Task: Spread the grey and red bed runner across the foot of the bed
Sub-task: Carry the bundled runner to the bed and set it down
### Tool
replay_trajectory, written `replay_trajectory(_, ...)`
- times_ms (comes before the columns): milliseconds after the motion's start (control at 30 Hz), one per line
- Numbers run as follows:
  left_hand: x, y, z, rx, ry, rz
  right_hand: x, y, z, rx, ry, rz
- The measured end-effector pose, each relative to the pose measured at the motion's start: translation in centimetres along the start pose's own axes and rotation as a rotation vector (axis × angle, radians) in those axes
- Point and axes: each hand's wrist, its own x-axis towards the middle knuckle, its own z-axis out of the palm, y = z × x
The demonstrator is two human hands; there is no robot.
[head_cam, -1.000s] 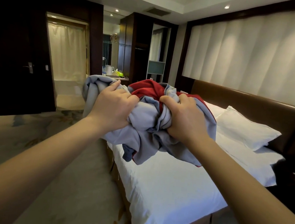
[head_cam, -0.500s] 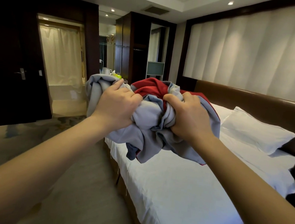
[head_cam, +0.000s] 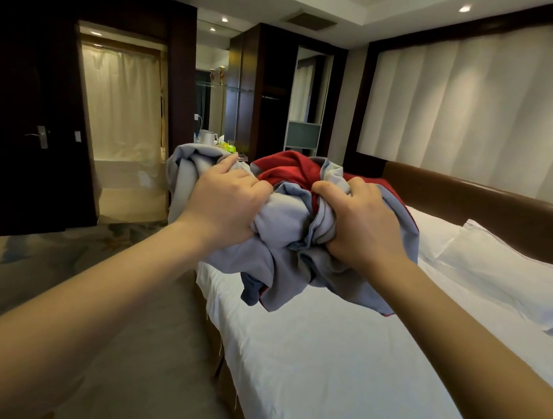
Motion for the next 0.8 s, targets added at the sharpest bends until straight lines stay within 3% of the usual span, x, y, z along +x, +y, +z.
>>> replay_trajectory(433,5.3,-7.0,12.8,0.013,-0.052,-0.024,11.6,2.4,10.7,-0.018,-0.024,0.015)
replay_trajectory(800,7.8,-15.7,24.4,-0.069,-0.025,0.070,20.0,0.4,19.6,-0.100,-0.037,0.129)
